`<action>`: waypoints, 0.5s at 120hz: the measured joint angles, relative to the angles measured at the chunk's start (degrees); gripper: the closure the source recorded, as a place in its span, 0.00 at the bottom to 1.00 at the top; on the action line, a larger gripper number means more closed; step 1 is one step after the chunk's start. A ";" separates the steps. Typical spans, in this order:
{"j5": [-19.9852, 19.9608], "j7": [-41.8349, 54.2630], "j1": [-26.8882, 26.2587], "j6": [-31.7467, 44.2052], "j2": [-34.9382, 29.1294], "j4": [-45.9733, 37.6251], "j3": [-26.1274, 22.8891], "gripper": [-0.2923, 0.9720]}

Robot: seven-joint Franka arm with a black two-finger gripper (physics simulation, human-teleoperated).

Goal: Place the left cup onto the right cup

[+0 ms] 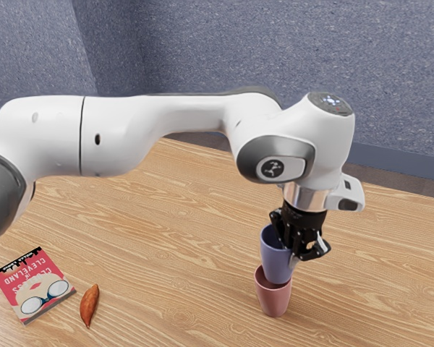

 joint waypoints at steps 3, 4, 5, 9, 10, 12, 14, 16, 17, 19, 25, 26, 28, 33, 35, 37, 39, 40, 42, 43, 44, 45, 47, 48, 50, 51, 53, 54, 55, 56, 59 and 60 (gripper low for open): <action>0.03 -0.05 -0.11 0.04 0.20 0.00 0.04 0.85; 0.04 -0.07 -0.16 0.05 0.25 0.00 0.15 0.85; 0.04 -0.09 -0.20 0.07 0.30 0.01 0.30 0.85; 0.01 -0.16 -0.42 0.12 0.50 0.01 0.93 0.85; 0.01 -0.18 -0.47 0.13 0.55 0.01 1.05 0.85; 0.02 -0.21 -0.56 0.15 0.61 0.01 1.24 0.85; 0.02 -0.25 -0.63 0.17 0.68 0.01 1.38 0.85; 0.01 -0.28 -0.68 0.19 0.74 0.01 1.51 0.85; 0.01 -0.30 -0.70 0.20 0.76 0.01 1.56 0.85; 0.01 -0.33 -0.73 0.22 0.79 0.01 1.64 0.85; 0.00 -0.43 -0.78 0.27 0.84 0.01 1.78 0.85; 0.00 -0.44 -0.79 0.27 0.85 0.01 1.81 0.85; 0.00 -0.47 -0.80 0.28 0.86 0.01 1.84 0.85; -0.04 -0.54 -0.81 0.31 0.91 0.01 1.90 0.85; -0.09 -0.58 -0.81 0.32 0.93 0.01 1.91 0.83; -0.18 -0.60 -0.81 0.33 0.94 0.00 1.93 0.81; -0.30 -0.63 -0.82 0.34 0.94 -0.02 1.93 0.78; -0.36 -0.64 -0.82 0.35 0.95 -0.04 1.94 0.76; -0.56 -0.67 -0.81 0.36 0.95 -0.08 1.94 0.73; -0.67 -0.68 -0.80 0.36 0.95 -0.09 1.95 0.72; -0.79 -0.69 -0.79 0.36 0.95 -0.10 1.95 0.70; -0.90 -0.71 -0.78 0.37 0.96 -0.11 1.95 0.69; -1.10 -0.73 -0.77 0.38 0.96 -0.12 1.95 0.66; -1.19 -0.75 -0.77 0.38 0.96 -0.13 1.95 0.64; -1.36 -0.78 -0.76 0.39 0.96 -0.14 1.95 0.61; -1.44 -0.79 -0.75 0.40 0.96 -0.14 1.95 0.60; -1.58 -0.82 -0.75 0.40 0.96 -0.15 1.96 0.57; -1.64 -0.83 -0.74 0.41 0.96 -0.14 1.96 0.56; -1.70 -0.85 -0.72 0.41 0.96 -0.14 1.96 0.55; -1.76 -0.86 -0.71 0.41 0.96 -0.15 1.96 0.53; -1.91 -0.90 -0.69 0.42 0.95 -0.17 1.95 0.50; -1.95 -0.92 -0.68 0.42 0.93 -0.18 1.94 0.49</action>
